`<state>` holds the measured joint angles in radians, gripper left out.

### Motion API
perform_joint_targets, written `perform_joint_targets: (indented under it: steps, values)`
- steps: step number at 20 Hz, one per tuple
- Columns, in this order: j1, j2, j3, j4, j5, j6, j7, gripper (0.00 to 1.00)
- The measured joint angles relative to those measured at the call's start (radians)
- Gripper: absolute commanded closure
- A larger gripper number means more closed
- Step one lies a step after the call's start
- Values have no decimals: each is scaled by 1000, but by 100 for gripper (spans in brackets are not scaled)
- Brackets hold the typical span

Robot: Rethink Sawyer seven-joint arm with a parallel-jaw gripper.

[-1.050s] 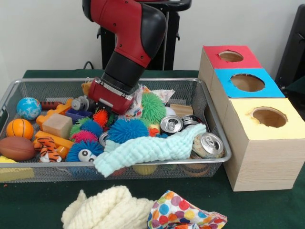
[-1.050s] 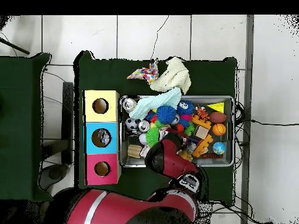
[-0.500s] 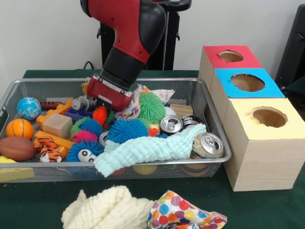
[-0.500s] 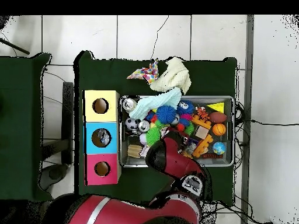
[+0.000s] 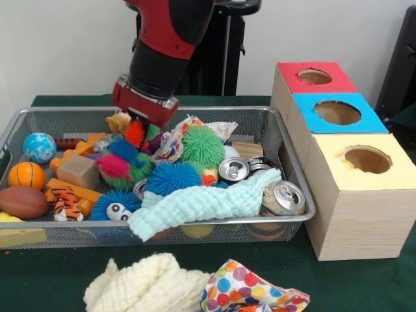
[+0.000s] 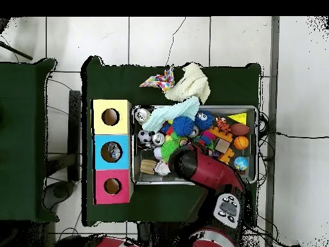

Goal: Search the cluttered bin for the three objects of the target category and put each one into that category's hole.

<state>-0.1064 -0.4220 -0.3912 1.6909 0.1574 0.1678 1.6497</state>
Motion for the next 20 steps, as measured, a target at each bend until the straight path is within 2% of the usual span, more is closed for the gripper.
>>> perform_joint_targets:
  steps: [1, 4, 13, 20]
  values:
    - [-16, -20, 0, -21, -26, 48, 0, 100]
    - [-41, -46, 0, -46, -63, 78, 0, 100]
    - [-87, -125, 1, -103, -144, 119, 0, 100]
    - [-87, -178, 4, -161, -175, 275, 0, 100]
